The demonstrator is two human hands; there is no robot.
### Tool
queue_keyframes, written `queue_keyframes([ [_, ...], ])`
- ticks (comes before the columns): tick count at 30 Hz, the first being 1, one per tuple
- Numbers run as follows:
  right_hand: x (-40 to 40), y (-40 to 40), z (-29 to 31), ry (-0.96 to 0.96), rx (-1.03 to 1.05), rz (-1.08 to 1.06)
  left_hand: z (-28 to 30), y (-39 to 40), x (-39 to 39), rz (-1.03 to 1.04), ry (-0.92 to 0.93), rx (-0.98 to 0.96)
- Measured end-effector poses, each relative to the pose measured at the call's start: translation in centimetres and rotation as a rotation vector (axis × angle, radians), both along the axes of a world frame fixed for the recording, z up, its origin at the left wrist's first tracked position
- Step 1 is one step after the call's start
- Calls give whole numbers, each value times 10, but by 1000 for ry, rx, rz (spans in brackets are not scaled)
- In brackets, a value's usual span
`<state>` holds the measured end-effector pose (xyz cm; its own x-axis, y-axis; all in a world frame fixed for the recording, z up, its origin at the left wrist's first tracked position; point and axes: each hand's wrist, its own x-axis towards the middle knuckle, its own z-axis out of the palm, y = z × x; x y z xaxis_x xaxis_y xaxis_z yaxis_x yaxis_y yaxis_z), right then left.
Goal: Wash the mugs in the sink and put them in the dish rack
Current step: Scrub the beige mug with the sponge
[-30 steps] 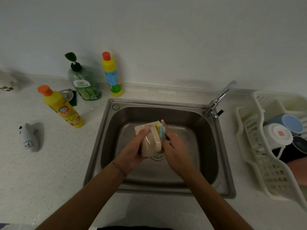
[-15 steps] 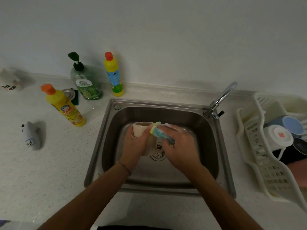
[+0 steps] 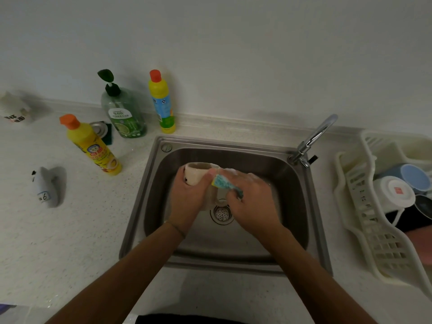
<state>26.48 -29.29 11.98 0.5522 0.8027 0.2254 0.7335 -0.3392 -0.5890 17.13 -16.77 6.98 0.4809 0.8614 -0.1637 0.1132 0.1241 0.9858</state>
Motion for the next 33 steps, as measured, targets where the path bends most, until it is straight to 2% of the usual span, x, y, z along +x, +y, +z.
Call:
queue_keyframes([
  [3, -3, -4, -7, -4, 7, 7, 4, 6, 4, 111, -86, -233],
  [4, -5, -4, -8, 14, 19, 6, 6, 6, 5, 112, -98, -259],
  [7, -6, 3, -9, 16, 70, 0, 7, 1, 9, 86, -73, -249],
  [12, -9, 4, -12, -35, 111, 6, 19, 7, 13, 146, -139, -389],
  [17, -5, 15, -10, -69, 108, 19, 24, -1, 13, 112, -80, -364],
  [20, -9, 13, -12, -83, 104, 41, 28, 10, 13, 171, -58, -473],
  [22, -14, 10, -12, -84, 116, 36, 28, 11, 12, 131, -29, -534],
  [25, -10, 19, -8, -123, 146, 36, 36, 5, 14, 8, -140, -715],
  [30, -8, 17, -12, -255, 76, 89, 46, 21, 16, -53, -266, -1005],
  [32, -7, 14, -13, -205, 50, 65, 47, 21, 17, -75, -268, -1004],
  [33, -6, 13, -10, -88, 84, 25, 47, 19, 17, -82, -238, -965],
])
